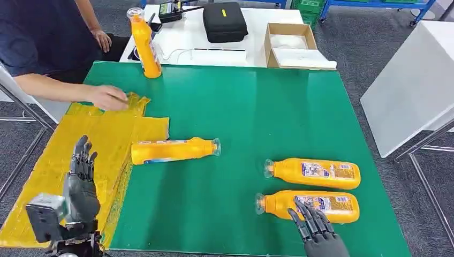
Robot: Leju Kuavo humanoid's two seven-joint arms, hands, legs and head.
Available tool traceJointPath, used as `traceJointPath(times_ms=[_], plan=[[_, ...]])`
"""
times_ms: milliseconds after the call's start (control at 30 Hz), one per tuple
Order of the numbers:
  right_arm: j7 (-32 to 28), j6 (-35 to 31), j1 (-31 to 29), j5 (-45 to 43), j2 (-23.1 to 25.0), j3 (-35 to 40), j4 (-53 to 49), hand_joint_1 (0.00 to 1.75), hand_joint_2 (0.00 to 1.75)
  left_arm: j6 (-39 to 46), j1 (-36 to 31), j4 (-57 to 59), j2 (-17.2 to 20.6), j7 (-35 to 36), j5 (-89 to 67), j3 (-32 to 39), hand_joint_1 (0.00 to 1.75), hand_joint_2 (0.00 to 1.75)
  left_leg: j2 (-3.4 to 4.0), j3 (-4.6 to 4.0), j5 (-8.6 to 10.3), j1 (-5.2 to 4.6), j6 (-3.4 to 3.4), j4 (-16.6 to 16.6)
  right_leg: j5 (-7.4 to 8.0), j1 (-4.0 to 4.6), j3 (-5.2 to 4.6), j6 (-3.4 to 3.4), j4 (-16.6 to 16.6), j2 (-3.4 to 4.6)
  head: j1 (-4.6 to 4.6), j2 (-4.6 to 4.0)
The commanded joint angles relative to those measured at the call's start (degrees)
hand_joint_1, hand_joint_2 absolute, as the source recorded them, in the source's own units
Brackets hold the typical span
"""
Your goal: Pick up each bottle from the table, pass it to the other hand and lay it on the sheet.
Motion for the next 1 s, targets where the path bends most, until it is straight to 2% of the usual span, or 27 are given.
traceJointPath(times_ms=[33, 100, 200, 333, 400, 867, 967, 1000], plan=[[-11.9, 3.0, 7.8, -13.5, 0.0, -22.2, 3.0, 0.0, 1.75, -7.2, 4.3, -5.1, -1.2, -0.5, 9.8, 4.2, 0.0, 0.0, 0.12, 0.18, -0.08, -0.03, 0.07, 0.0, -0.04, -0.01, 0.14, -0.08, 0.0, 0.18, 0.04, 0.0], [-16.7, 7.3, 9.5, -14.9, 4.6, -28.2, 3.7, 0.0, 1.75, -8.8, 4.8, -5.0, -0.8, -0.1, 10.4, 3.7, 0.0, 0.0, 0.0, 0.3, -0.05, -0.04, 0.06, -0.1, -0.07, -0.03, 0.26, -0.11, -0.1, 0.06, 0.02, 0.0], [-17.7, 8.6, 9.6, -14.6, 6.1, -29.3, 4.3, 0.0, 1.75, -9.4, 5.0, -4.8, -0.4, -0.2, 10.4, 3.2, 0.0, 0.0, -0.05, 0.21, -0.02, 0.01, 0.03, -0.1, -0.07, 0.02, 0.22, -0.04, -0.1, 0.01, 0.02, 0.0], [-22.4, 15.4, 9.2, -14.7, 11.0, -35.3, 5.7, 0.0, 1.75, -15.8, 5.6, -3.8, 2.1, 0.4, 11.8, 2.4, 0.0, 0.0, -0.05, 0.17, -0.01, 0.04, 0.02, -0.1, -0.05, 0.05, 0.16, -0.02, -0.1, -0.01, 0.04, 0.0], [-25.0, 18.8, 7.8, -15.1, 13.6, -38.3, 7.0, 0.0, 1.75, -19.2, 5.6, -3.0, 2.4, -0.5, 11.9, 2.7, 0.0, 0.0, -0.05, 0.45, -0.05, -0.01, 0.05, -0.2, -0.12, 0.01, 0.4, -0.09, -0.1, 0.02, 0.04, 0.0], [-26.5, 20.4, 7.4, -14.8, 15.2, -39.8, 7.3, 0.0, 1.75, -20.4, 5.4, -2.7, 2.1, -0.4, 12.0, 3.0, 0.0, 0.0, 0.0, 0.25, -0.04, -0.01, 0.02, -0.1, -0.07, -0.01, 0.21, -0.03, -0.1, 0.04, 0.02, 0.0], [-27.7, 23.6, 6.2, -14.6, 17.4, -42.0, 8.7, 0.0, 1.75, -20.7, 5.3, -2.3, 2.0, 0.7, 10.4, 3.0, 0.0, 0.0, -0.01, 0.51, -0.09, -0.03, 0.04, -0.2, -0.13, -0.02, 0.45, -0.1, -0.1, 0.07, 0.02, 0.0], [-27.9, 24.8, 5.3, -14.6, 17.8, -42.4, 9.6, 0.0, 1.75, -20.5, 5.1, -2.0, 1.9, 0.9, 9.8, 2.9, 0.0, 0.0, -0.01, 0.33, -0.05, 0.0, 0.03, -0.1, -0.08, 0.0, 0.29, -0.06, -0.1, 0.04, 0.04, 0.0]])
